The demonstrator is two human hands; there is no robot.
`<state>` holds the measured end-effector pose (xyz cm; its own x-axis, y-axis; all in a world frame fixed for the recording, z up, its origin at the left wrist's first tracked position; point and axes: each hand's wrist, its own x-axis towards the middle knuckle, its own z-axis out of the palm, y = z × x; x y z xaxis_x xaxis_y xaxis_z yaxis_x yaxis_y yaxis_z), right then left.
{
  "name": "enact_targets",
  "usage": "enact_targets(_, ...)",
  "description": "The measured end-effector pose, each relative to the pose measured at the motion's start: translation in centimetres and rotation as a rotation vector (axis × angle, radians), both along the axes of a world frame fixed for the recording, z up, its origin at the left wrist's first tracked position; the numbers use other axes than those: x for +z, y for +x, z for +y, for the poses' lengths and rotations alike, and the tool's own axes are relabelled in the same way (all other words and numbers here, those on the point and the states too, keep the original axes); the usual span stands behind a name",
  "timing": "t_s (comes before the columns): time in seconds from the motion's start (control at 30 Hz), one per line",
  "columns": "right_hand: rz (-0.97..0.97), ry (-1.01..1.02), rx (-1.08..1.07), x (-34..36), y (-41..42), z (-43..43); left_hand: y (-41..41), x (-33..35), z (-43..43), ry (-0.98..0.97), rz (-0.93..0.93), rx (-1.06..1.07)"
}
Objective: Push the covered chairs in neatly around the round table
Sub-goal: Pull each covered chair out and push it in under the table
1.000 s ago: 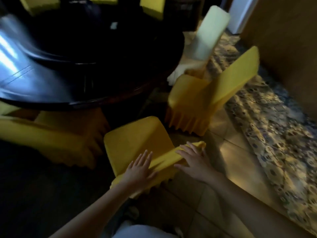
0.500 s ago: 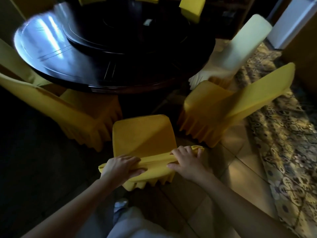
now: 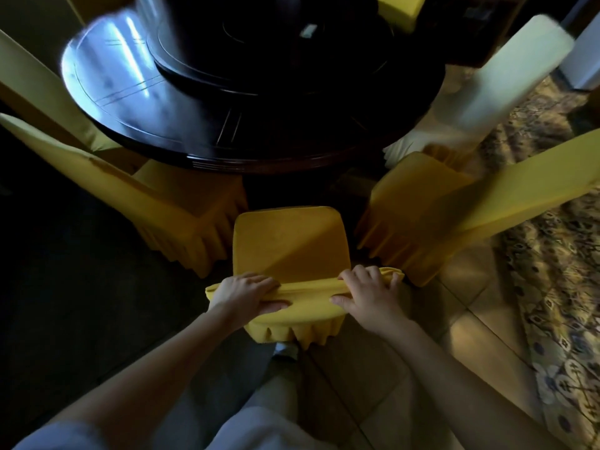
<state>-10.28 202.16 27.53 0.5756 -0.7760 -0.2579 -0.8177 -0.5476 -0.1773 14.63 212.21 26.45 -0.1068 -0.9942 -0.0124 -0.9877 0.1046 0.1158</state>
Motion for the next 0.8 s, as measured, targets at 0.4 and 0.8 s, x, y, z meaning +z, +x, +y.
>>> enact_targets(0.4,-0.014,0.068,-0.027,0.3,3.8,-9.6,4.2,-0.6,-10.4,-0.065,-0.069,-0.051)
enact_targets(0.8,0.094,0.017,0.036,0.3,0.9,-19.0,1.1,-0.7,-17.0,-0.132,0.042,-0.073)
